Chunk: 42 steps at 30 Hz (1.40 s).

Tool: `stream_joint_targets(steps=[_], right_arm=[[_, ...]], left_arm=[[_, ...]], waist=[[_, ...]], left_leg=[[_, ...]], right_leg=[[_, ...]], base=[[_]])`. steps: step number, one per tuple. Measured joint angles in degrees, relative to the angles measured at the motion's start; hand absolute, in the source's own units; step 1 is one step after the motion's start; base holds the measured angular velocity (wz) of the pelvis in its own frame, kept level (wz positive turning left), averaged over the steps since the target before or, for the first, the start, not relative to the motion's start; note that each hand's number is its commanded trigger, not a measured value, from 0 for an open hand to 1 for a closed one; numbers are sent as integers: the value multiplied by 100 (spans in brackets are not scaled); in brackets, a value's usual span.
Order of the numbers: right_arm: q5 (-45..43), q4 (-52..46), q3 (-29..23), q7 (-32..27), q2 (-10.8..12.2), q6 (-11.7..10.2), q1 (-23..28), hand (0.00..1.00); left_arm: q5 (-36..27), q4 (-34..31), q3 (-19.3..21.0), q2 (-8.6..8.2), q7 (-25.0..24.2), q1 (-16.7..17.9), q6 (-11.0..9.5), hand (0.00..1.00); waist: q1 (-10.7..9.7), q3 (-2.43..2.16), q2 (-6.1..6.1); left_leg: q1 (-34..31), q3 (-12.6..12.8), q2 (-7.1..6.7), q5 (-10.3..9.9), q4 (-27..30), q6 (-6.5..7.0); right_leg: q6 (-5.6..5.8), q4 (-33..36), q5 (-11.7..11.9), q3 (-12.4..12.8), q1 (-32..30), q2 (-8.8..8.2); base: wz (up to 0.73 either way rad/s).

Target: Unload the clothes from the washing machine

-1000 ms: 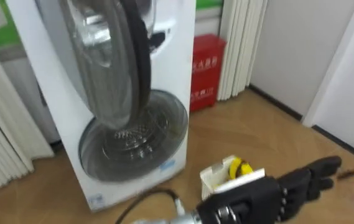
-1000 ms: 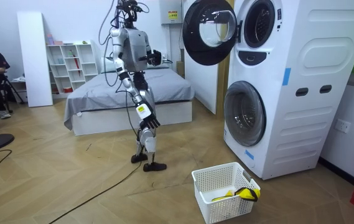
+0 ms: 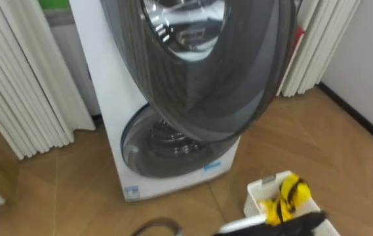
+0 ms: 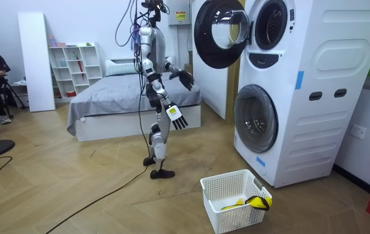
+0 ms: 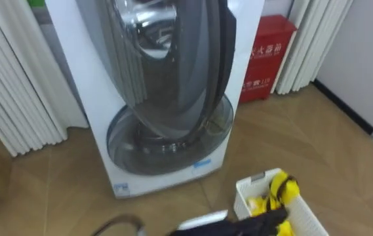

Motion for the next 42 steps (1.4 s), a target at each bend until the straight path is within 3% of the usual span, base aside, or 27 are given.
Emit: stream_joint_targets(steps=[5, 8, 10, 12, 17, 19, 21, 23, 31, 33, 37, 40, 42], right_arm=[[-40, -86, -342, -118, 13, 0, 129, 0], [-82, -86, -400, -221, 12, -3, 270, 0], [-142, -98, -440, -244, 7, 29, 277, 0], [-267, -259, -596, -278, 51, 48, 352, 0], [-327, -246, -844, -317, 214, 46, 401, 0], [-347, -250, -844, -343, 229, 50, 432, 0], [-396, -255, -845, -357, 238, 48, 488, 0], [-499, -222, -854, -393, 244, 49, 507, 0], [-710, -211, -1044, -489, 346, 47, 642, 0], [-702, -212, -1071, -473, 395, 35, 634, 0], [-709, -198, -1068, -354, 394, 41, 649, 0], [-704, -174, -1038, -273, 394, 44, 575, 0], [-697, -155, -1031, -203, 389, 52, 499, 0]], left_arm=[[-16, 674, 1105, 43, 925, 517, -22, 0], [-14, 940, 1737, 52, 1535, 757, -24, 0], [-17, 942, 2068, 27, 1852, 778, -23, 0], [-8, 665, 2584, -137, 2297, 779, -18, 0], [115, -788, 3174, -294, 3196, 720, -27, 0], [265, -1272, 3258, -296, 3494, 590, -107, 0], [527, -1696, 3310, -296, 3824, 284, -133, 0], [754, -1970, 3396, -337, 4052, 224, -166, 0], [1334, -2987, 3418, -421, 4663, -413, -245, 0], [1905, -3254, 3405, -515, 4704, -749, -262, 0], [2478, -3418, 3311, -507, 4649, -1343, -267, 0], [2700, -3419, 2927, -493, 4473, -1784, -243, 0], [2711, -3444, 2487, -502, 4180, -2028, -121, 0]], waist=[[180, -3, -15], [398, -48, -59], [475, -52, -68], [621, -63, -72], [622, -104, -28], [613, -136, 16], [614, -126, 73], [599, -127, 121], [575, -84, 68], [576, -88, 60], [563, -77, 114], [423, -75, 157], [337, -80, 182]], left_leg=[[98, -258, 13, 21, -9, -37], [146, -285, 26, 27, -5, -47], [120, -316, 26, 26, -6, -48], [110, -348, 8, 26, -7, -48], [139, -460, -9, 26, 56, -48], [138, -479, -13, 27, 63, -47], [161, -526, -28, 28, 52, -45], [223, -539, -44, 38, -1, -50], [233, -624, -86, 65, -52, -76], [212, -609, -85, 67, -52, -72], [225, -606, -71, 70, -52, -70], [218, -636, -77, 70, -56, -70], [219, -632, -85, 70, -56, -69]], right_leg=[[-92, -4, -57, -200, 166, 34], [-127, -2, -81, -246, 221, 41], [-127, 0, -81, -346, 216, 26], [-127, -2, -81, -411, 211, 8], [-128, 14, -81, -524, 312, -52], [-128, 17, -81, -535, 334, -57], [-145, 17, -92, -557, 385, -56], [-165, 16, -108, -557, 428, -57], [-183, -27, -130, -596, 454, -45], [-177, -4, -134, -595, 384, -49], [-177, -8, -134, -574, 392, -61], [-176, -8, -134, -558, 392, -73], [-176, -8, -134, -506, 375, -74]], base=[[15], [9], [14], [6], [12], [6], [8], [0], [4], [-4], [-5], [6], [-8]])
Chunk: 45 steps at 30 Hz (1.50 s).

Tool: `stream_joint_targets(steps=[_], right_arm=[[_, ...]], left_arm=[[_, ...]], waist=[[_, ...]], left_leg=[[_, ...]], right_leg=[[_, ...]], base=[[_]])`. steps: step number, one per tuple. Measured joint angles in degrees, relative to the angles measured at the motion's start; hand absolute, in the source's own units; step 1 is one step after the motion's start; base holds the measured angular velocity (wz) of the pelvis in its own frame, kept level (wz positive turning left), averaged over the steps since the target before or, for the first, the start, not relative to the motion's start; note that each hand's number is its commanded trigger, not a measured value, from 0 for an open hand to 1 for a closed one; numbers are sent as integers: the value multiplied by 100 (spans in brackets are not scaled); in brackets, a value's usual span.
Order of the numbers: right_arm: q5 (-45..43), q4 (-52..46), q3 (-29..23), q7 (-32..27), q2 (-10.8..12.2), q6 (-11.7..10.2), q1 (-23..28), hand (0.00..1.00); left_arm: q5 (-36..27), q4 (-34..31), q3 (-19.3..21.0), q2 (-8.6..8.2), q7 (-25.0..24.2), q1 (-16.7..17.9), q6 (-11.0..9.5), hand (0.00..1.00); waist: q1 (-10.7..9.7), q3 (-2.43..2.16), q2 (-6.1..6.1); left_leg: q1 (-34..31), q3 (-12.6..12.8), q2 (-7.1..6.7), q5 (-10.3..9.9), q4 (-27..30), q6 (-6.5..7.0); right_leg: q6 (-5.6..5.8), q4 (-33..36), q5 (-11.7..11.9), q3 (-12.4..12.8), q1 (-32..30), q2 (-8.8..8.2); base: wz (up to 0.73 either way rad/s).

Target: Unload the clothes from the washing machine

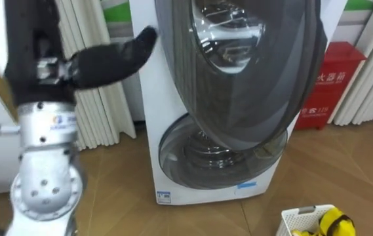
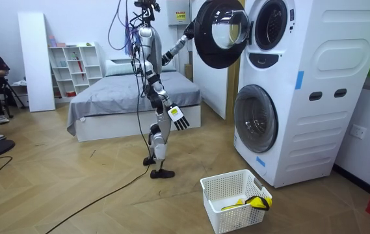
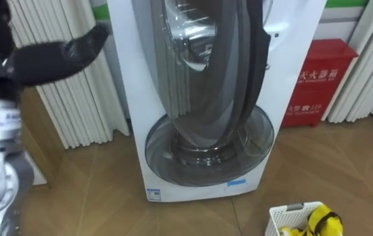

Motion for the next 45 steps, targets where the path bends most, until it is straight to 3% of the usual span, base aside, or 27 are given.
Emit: stream_joint_targets(steps=[5, 8, 11, 16, 20, 24, 30, 38, 41, 44, 45], right_arm=[[-8, 250, 182, 106, -15, 13, -274, 0], [-11, 394, 212, 192, -31, 93, -401, 0], [-6, 420, 268, 265, -37, 113, -579, 0], [108, 626, 444, 267, -145, 130, -723, 0], [262, 639, 529, 231, -194, 132, -752, 0], [244, 639, 540, 212, -196, 132, -828, 0], [196, 631, 646, 159, -230, 135, -907, 0], [238, 618, 643, 165, -288, 131, -904, 0], [238, 613, 643, 228, -286, 133, -893, 0], [203, 604, 637, 319, -289, 136, -890, 0], [160, 606, 636, 355, -286, 165, -879, 0]], left_arm=[[25, -18, -478, -47, -457, -244, 76, 0], [1, 124, -817, -155, -708, -266, 70, 0], [-104, 389, -1165, -218, -962, -272, 192, 0], [-1011, 773, -1690, -224, -1615, -377, 339, 0], [-1999, 1480, -2305, -413, -2334, -507, 449, 0], [-1993, 2111, -2731, -496, -3000, -596, 529, 0], [-2149, 2213, -3072, -527, -3449, -600, 576, 0], [-2455, 2582, -3053, -481, -3614, -592, 575, 0], [-2495, 2848, -2962, -397, -3649, -585, 577, 0], [-2462, 3062, -2893, -189, -3612, -558, 575, 0], [-2432, 3302, -2842, -107, -3609, -505, 539, 0]], waist=[[-374, -11, 48], [-448, 10, 88], [-697, 46, 111], [-874, 60, 189], [-1076, 72, 230], [-1320, 87, 301], [-1447, 75, 327], [-1421, 108, 275], [-1289, 122, 216], [-1177, 103, 161], [-1105, 113, 73]], left_leg=[[-19, 18, 15, 0, 1, 0], [-21, 46, 21, 0, 0, 0], [-84, 45, 20, 0, -1, 0], [-107, 65, -7, 8, 3, 8], [-102, 74, 11, 12, 3, 8], [-115, 74, -11, 13, 3, 6], [-196, 135, 31, 13, -4, 6], [-216, 218, 39, 13, -28, 6], [-230, 248, 53, 13, -29, 6], [-295, 224, 52, 13, -29, 5], [-285, 225, 51, 13, -30, 5]], right_leg=[[1, -6, 0, 36, -8, 7], [1, 1, -1, 31, -49, -3], [1, -3, -1, 11, -95, -17], [4, -60, -2, 30, -88, 12], [3, -59, -2, 106, -87, 8], [5, -77, -3, 201, -113, 27], [-2, -36, 0, 326, -290, 91], [-2, -23, 0, 330, -356, 103], [-5, 28, 1, 336, -407, 109], [-16, 53, 8, 322, -483, 109], [-22, 57, 12, 325, -473, 116]], base=[[-6], [-2], [3], [2], [-7], [-11], [-16], [-3], [-7], [1], [0]])
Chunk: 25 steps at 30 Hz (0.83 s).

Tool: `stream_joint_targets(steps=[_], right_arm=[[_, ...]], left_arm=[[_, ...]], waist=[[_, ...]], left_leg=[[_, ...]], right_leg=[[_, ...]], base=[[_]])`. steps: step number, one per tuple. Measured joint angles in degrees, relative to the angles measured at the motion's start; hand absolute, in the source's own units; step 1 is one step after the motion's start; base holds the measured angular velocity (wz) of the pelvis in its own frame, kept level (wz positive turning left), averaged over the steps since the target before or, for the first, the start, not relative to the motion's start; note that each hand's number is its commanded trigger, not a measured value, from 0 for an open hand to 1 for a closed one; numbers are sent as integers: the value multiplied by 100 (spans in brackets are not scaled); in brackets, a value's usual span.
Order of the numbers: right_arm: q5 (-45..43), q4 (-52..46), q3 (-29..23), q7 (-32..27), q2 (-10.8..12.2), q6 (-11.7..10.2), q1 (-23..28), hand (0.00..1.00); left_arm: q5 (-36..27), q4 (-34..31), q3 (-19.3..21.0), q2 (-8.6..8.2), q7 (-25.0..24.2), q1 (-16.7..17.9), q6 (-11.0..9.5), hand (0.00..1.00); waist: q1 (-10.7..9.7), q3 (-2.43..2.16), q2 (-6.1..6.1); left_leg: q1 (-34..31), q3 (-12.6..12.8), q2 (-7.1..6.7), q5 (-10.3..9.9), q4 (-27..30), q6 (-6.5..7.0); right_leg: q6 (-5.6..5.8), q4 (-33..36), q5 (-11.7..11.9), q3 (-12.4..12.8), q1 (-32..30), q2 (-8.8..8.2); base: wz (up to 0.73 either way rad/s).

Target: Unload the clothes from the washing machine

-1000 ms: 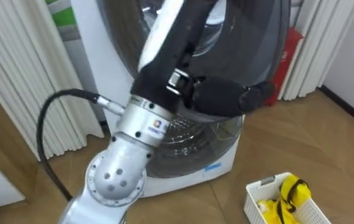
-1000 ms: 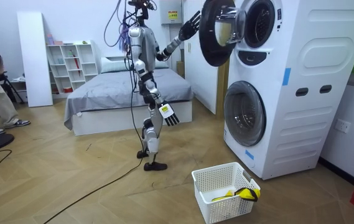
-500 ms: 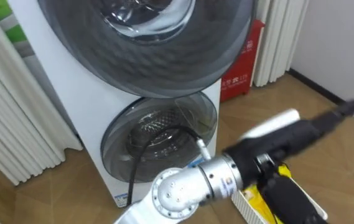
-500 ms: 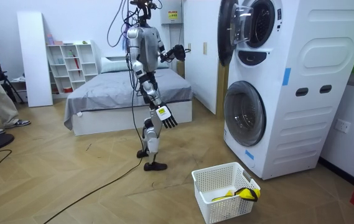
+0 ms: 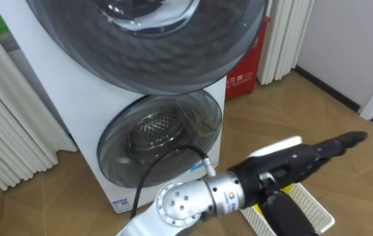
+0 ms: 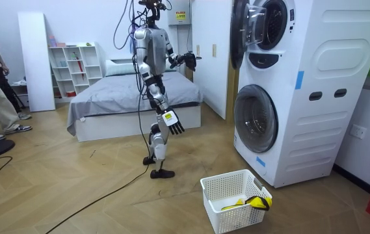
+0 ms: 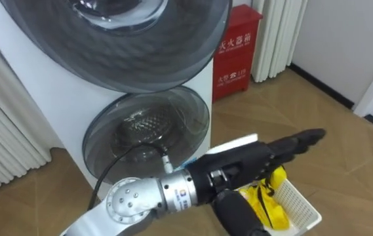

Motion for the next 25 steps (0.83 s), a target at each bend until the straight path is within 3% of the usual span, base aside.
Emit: stream_joint_targets(steps=[1, 3, 4, 6, 7, 9, 11, 15, 20, 22, 25], right_arm=[[-3, -1, 0, 17, 9, 16, -5, 0], [23, -13, -14, 34, 18, 24, 66, 0], [24, -48, -31, 33, 23, 30, 113, 0], [-5, -257, -100, -17, 46, 62, 328, 0], [-9, -264, -104, -37, 46, 62, 363, 0], [13, -261, -220, -77, 51, 60, 464, 0], [35, -261, -222, -126, 48, 56, 518, 0], [52, -229, -355, -141, 48, -66, 636, 0], [119, -194, -455, -137, 167, -130, 793, 0], [293, -186, -455, -107, 198, -132, 844, 0], [874, 132, -513, -34, 224, -147, 859, 0]], left_arm=[[14, 137, 69, 12, 18, 79, -7, 0], [269, 593, 419, 87, 204, 633, -21, 0], [426, 637, 506, 154, 264, 832, -20, 0], [1078, 1061, 861, 399, 496, 1557, -75, 0], [1257, 1304, 960, 422, 585, 1721, -103, 0], [2018, 2326, 1358, 484, 1023, 2302, -99, 0], [2494, 3157, 1767, 488, 1325, 2625, -124, 0], [2674, 4732, 2619, 522, 1988, 3157, -355, 0], [2688, 5532, 3360, 473, 2777, 3640, -675, 0], [2736, 5738, 3444, 459, 2903, 3769, -661, 0], [2965, 5997, 3722, 285, 3054, 3937, -499, 0]], waist=[[34, -11, -7], [147, -29, -112], [199, -42, -129], [440, -60, -234], [486, -76, -254], [662, -106, -300], [842, -120, -329], [1128, -126, -345], [1428, -118, -343], [1506, -117, -354], [1561, -112, -350]], left_leg=[[3, 0, 1, 0, 1, 0], [57, -15, 23, 1, 13, -2], [61, -17, 29, 2, 13, -3], [70, -28, 35, 16, 10, -27], [74, -36, 34, 16, 11, -27], [95, -83, 33, 16, 15, -28], [109, -109, 33, 16, 15, -29], [131, -325, 29, 16, 4, -29], [201, -366, 25, 14, -30, -30], [205, -367, 27, 8, -34, -37], [266, -396, 25, -6, -80, -54]], right_leg=[[-1, 5, 0, -4, 21, 3], [-3, -4, 2, -12, 92, 12], [-4, -5, 2, -15, 101, 11], [-27, -32, 16, -27, 121, 36], [-28, -41, 16, -42, 134, 36], [-28, -50, 16, -141, 187, 33], [-28, -59, 16, -190, 214, 31], [-28, -113, 16, -366, 295, -12], [-27, -144, 15, -470, 422, -24], [-27, -149, 15, -463, 432, -19], [-29, -153, 14, -473, 501, -14]], base=[[0], [0], [0], [0], [11], [17], [12], [23], [8], [0], [6]])
